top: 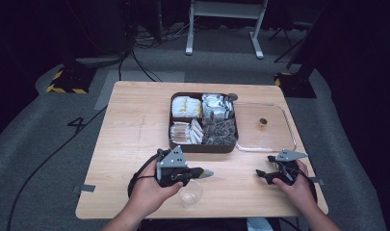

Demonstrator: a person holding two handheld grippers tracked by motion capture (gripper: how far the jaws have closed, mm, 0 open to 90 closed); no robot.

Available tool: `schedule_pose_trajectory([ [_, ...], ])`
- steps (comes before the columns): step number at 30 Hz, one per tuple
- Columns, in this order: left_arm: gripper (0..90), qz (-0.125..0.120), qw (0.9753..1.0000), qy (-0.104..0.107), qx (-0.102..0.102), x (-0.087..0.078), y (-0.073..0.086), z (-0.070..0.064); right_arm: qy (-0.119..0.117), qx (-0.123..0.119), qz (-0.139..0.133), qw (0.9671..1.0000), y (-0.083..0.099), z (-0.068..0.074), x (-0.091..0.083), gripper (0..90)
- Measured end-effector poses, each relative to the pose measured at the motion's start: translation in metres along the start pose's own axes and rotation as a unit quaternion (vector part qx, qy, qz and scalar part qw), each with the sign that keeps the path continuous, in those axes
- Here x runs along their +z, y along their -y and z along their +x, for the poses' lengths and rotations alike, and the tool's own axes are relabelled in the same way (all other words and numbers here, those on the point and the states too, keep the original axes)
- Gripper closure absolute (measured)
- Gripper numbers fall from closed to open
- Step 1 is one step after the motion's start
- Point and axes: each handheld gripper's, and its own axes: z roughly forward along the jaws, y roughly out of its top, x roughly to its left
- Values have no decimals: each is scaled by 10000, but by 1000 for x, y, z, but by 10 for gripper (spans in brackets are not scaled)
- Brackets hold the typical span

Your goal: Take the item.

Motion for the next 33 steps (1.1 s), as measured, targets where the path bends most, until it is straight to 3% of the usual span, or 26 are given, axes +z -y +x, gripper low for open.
schedule_pose_trajectory([
  [10,899,36,9998,166,-36,5,14,-12,0,-1,0,10000,0,0,0,171],
  [33,899,167,9997,62,-149,1,34,-9,0,-1,0,10000,0,0,0,171],
])
